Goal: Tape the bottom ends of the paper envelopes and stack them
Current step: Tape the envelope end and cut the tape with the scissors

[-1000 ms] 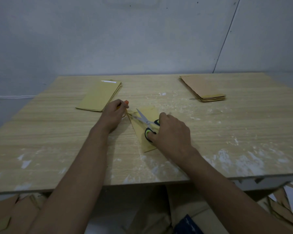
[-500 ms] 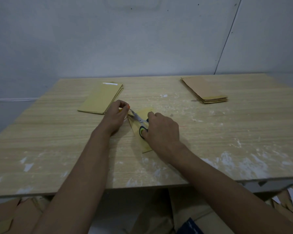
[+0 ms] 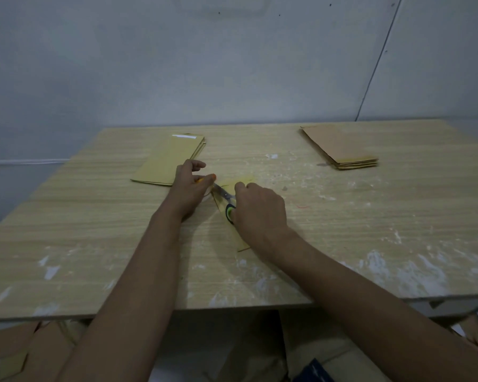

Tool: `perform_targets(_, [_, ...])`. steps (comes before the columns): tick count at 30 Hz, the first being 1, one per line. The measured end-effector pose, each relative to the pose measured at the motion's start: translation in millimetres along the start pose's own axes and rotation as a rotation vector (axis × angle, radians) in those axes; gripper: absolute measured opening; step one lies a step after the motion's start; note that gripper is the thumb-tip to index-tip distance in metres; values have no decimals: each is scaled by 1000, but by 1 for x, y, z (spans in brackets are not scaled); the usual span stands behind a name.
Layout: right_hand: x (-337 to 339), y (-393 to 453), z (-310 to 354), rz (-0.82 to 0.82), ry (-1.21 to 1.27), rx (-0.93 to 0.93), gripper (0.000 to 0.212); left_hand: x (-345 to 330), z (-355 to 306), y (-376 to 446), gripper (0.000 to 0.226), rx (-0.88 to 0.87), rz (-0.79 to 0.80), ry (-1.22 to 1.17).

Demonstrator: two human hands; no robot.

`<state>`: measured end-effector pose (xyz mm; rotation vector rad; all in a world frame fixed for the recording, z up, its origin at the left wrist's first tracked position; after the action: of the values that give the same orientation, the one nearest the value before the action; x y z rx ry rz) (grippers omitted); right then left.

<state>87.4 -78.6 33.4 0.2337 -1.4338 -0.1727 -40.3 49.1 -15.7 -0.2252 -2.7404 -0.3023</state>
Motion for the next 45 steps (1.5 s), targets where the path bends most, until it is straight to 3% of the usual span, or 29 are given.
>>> perform_targets(7, [-10,2,-5,42,77,16,14,5,3,2,17,-21,-47,38])
perform_targets(11, [-10,4,-13,35,150,-35,38,9,4,5,33,-48,-98,150])
perform_targets(15, [-16,5,-16,57,175,-42,42,10,-6,-1,33,-87,-121,43])
perform_targets(24, [-12,4,-24,11,272,-50,46,25,-16,-2,24,-171,-333,-137])
perform_targets(29, [-22,5,-29,112,278,-57,58,21,-12,1,7,-123,-309,-254])
perform_targets(32, [-25,7,-32,147,305,-56,61,22,-18,3,9,-176,-283,-258])
perform_targets(38, [-16,21,-51,66,324,-109,50,12,-32,13,15,-304,-179,-153])
perform_targets(45, [-16,65,-116,-37,245,-339,47,-18,-35,64,13,-264,-116,-23])
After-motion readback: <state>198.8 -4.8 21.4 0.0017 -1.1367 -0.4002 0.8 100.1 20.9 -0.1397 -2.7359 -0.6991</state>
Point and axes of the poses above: each hand's wrist, its own y-axis towards the middle knuckle, its own x-axis out of the back of the hand, z = x × y, the point moved 6 cm from there along y, towards the middle knuckle, and after that the axes turned 4 degrees about z, right-handed, at the moved point
